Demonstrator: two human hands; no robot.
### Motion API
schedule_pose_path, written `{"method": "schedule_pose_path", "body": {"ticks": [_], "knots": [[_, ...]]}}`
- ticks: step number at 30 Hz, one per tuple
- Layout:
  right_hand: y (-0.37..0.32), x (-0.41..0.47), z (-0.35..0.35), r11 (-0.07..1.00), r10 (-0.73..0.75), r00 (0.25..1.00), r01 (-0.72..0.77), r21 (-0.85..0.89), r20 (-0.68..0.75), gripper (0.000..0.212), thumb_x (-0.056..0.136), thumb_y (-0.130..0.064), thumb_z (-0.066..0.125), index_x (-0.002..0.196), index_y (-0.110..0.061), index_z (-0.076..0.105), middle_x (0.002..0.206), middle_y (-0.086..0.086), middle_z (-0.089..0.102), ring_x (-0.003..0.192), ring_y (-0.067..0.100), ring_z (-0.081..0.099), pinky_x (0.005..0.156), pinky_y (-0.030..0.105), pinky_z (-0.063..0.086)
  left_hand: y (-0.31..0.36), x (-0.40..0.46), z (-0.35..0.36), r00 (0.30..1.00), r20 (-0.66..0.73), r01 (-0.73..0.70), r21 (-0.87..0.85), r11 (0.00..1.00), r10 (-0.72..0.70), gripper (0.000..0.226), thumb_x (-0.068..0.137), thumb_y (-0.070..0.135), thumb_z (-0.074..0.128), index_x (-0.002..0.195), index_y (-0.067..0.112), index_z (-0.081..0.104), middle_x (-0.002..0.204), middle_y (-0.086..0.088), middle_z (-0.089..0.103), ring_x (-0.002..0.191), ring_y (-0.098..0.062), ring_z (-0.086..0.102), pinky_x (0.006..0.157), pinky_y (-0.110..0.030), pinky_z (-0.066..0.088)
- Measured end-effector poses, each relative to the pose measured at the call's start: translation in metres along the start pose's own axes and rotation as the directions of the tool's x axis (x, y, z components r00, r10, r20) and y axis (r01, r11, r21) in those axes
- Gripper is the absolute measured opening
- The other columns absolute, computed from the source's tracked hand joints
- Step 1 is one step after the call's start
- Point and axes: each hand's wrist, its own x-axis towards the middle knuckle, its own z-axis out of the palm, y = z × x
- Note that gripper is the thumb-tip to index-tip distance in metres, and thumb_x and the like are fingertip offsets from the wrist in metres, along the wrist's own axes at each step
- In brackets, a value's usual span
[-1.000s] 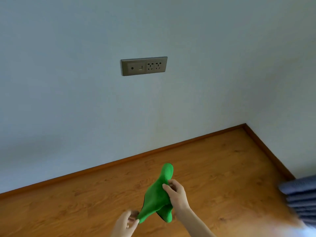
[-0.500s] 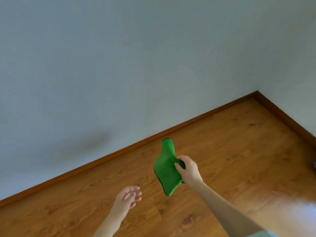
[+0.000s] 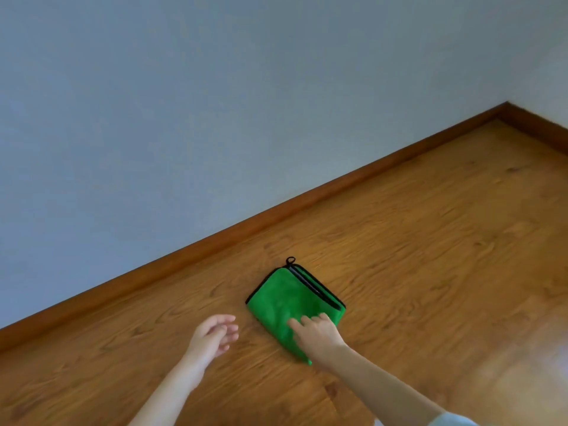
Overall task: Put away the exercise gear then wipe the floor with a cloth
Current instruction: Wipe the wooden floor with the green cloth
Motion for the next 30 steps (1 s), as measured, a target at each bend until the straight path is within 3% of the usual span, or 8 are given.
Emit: {"method": "schedule_pose_path", "body": {"ticks": [3,8,10,14,18,23,27,30], "knots": [[0.019,0.005,0.031,0.997,0.074,0.997,-0.074,0.010,0.017,0.042,0.097,-0.018,0.035,0.140,-0.016,0.032,0.122,0.015,0.054,0.110,0.033,0.055,0.096,0.042,0.036,-0.018,0.038,0.026,0.989,0.063,-0.143,0.152,0.978,0.135,0.024,0.097,0.007,0.038,0.105,0.016,0.058,0.107,-0.005,0.062,0.097,-0.015,0.061,0.081,-0.025,0.047],[0.045,0.006,0.031,0.964,0.190,0.980,-0.176,0.200,-0.053,0.047,0.097,-0.017,0.035,0.143,-0.020,0.028,0.133,0.010,0.046,0.119,0.030,0.047,0.097,0.039,0.038,-0.055,0.060,0.074,0.940,-0.052,-0.296,0.367,0.882,0.337,0.029,0.094,0.003,0.044,0.114,0.022,0.053,0.117,0.001,0.055,0.114,-0.014,0.052,0.096,-0.023,0.040],[0.046,0.002,0.030,0.927,0.263,0.963,-0.235,0.292,-0.060,0.049,0.095,-0.015,0.038,0.143,-0.020,0.030,0.136,0.009,0.044,0.122,0.028,0.044,0.099,0.037,0.039,-0.066,0.055,0.089,0.905,-0.021,-0.356,0.509,0.784,0.425,0.035,0.094,0.006,0.045,0.126,0.020,0.048,0.130,0.002,0.048,0.122,-0.012,0.045,0.102,-0.023,0.036],[0.036,-0.003,0.038,0.872,0.324,0.946,-0.293,0.391,-0.014,0.052,0.093,-0.012,0.041,0.143,-0.020,0.030,0.141,0.009,0.039,0.127,0.028,0.039,0.101,0.036,0.040,-0.059,0.060,0.096,0.841,0.143,-0.428,0.766,0.480,0.522,0.051,0.096,0.018,0.044,0.145,0.019,0.027,0.150,0.001,0.027,0.140,-0.015,0.022,0.115,-0.029,0.022],[0.022,0.004,0.038,0.875,0.303,0.953,-0.278,0.396,-0.001,0.059,0.092,-0.011,0.042,0.147,-0.021,0.023,0.148,0.009,0.030,0.133,0.029,0.032,0.105,0.038,0.038,-0.043,0.074,0.094,0.849,0.150,-0.336,0.894,0.298,0.507,0.058,0.099,0.033,0.036,0.150,0.024,0.009,0.158,-0.004,0.005,0.145,-0.026,0.001,0.117,-0.041,0.013],[0.003,0.010,0.050,0.862,0.299,0.950,-0.309,0.402,0.089,0.057,0.099,-0.023,0.035,0.150,-0.025,0.009,0.157,0.011,0.010,0.143,0.033,0.012,0.113,0.044,0.024,-0.050,0.096,0.109,0.946,0.180,-0.259,0.919,0.297,0.268,0.076,0.087,0.066,0.032,0.147,0.037,-0.005,0.156,-0.006,-0.017,0.140,-0.034,-0.022,0.111,-0.057,-0.002],[0.013,0.001,0.068,0.955,0.183,0.959,-0.225,0.192,0.216,0.057,0.101,-0.033,0.030,0.150,-0.025,0.002,0.158,0.012,-0.003,0.145,0.034,-0.001,0.116,0.048,0.014,-0.060,0.096,0.117,0.972,0.144,-0.190,0.946,0.261,0.186,0.082,0.084,0.071,0.030,0.147,0.035,-0.009,0.156,-0.010,-0.014,0.141,-0.038,-0.016,0.113,-0.057,0.001],[0.027,-0.008,0.067,0.951,0.174,0.968,-0.213,0.224,0.179,0.055,0.101,-0.038,0.026,0.150,-0.026,0.004,0.159,0.006,0.004,0.146,0.027,0.003,0.115,0.047,0.016,-0.052,0.084,0.121,0.984,0.115,-0.150,0.945,0.290,0.134,0.081,0.084,0.072,0.028,0.149,0.033,0.000,0.157,-0.011,-0.001,0.141,-0.042,0.000,0.113,-0.054,0.013]]}}
